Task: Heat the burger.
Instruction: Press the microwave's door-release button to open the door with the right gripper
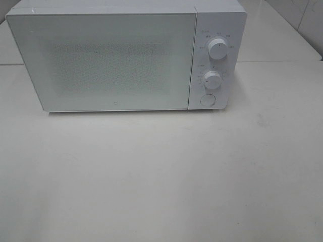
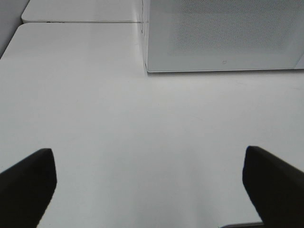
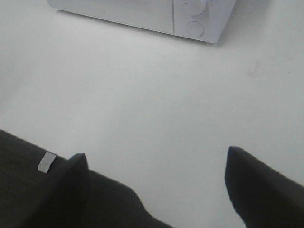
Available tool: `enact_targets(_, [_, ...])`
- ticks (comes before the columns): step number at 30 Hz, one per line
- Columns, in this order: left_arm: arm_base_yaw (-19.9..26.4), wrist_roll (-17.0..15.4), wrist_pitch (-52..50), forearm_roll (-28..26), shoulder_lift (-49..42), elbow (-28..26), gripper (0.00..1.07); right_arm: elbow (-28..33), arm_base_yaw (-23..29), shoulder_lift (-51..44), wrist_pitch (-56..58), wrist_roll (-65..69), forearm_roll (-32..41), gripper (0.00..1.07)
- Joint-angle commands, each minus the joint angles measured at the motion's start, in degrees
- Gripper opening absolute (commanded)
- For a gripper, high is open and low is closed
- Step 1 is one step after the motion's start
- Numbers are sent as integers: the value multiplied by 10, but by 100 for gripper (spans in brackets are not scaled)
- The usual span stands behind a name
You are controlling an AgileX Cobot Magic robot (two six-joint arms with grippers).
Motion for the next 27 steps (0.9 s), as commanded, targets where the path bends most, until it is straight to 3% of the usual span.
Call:
enact_targets(1, [-1,1,-6,-2,-9,2,100,16,-31,-29,-2,1,-3,76])
enact_targets(7, [-1,1,-6,-2,-9,2,100,68,-115,-98,-32,0,-2,76])
enact_targets(13, [-1,1,-6,-2,-9,2,100,69,-172,-132,-33,-2,-1,76])
enact_targets(27, [-1,1,-6,-2,-9,2,100,83,-195,-216,8,-18,-31,76])
